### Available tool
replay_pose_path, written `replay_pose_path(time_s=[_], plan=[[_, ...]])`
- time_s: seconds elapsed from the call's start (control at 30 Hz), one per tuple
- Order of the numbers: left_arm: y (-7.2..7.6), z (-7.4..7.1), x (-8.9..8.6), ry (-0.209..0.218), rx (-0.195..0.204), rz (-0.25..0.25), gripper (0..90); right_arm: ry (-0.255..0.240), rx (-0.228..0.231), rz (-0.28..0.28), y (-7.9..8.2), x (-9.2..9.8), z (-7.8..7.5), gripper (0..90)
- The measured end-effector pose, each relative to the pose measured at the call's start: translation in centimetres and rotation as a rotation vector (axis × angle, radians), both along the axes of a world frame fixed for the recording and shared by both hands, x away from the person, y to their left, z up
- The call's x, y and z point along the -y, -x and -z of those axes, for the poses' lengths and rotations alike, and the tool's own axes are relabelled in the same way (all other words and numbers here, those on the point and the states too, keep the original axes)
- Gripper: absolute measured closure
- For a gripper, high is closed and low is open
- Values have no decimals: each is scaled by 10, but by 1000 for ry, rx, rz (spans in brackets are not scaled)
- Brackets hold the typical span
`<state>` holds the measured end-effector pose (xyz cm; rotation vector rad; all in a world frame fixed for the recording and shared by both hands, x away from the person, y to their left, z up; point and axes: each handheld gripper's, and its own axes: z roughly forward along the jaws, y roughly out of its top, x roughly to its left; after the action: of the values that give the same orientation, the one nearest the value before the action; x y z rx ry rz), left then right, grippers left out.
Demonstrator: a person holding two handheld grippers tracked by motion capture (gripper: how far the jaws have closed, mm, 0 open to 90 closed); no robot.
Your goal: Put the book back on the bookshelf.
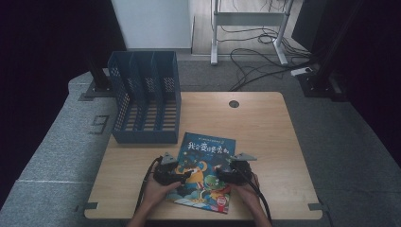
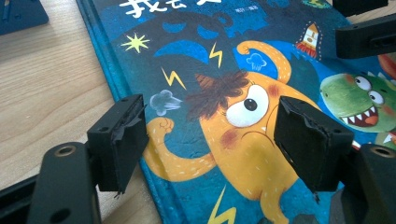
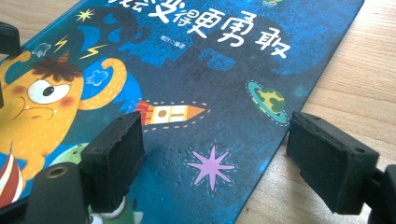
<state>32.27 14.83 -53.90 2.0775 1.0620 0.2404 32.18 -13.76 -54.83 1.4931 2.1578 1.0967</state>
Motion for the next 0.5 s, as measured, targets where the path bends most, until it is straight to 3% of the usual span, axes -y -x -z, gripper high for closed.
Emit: replay_pose_path(time_s=[0.27,0.5], plan=[[-3,0,3,-5,-9,-3,235,19,1,0,3,-2,-1,205],[-1,0,1,7,0,-31,307,-3,-4,6,2,2,-1,240]])
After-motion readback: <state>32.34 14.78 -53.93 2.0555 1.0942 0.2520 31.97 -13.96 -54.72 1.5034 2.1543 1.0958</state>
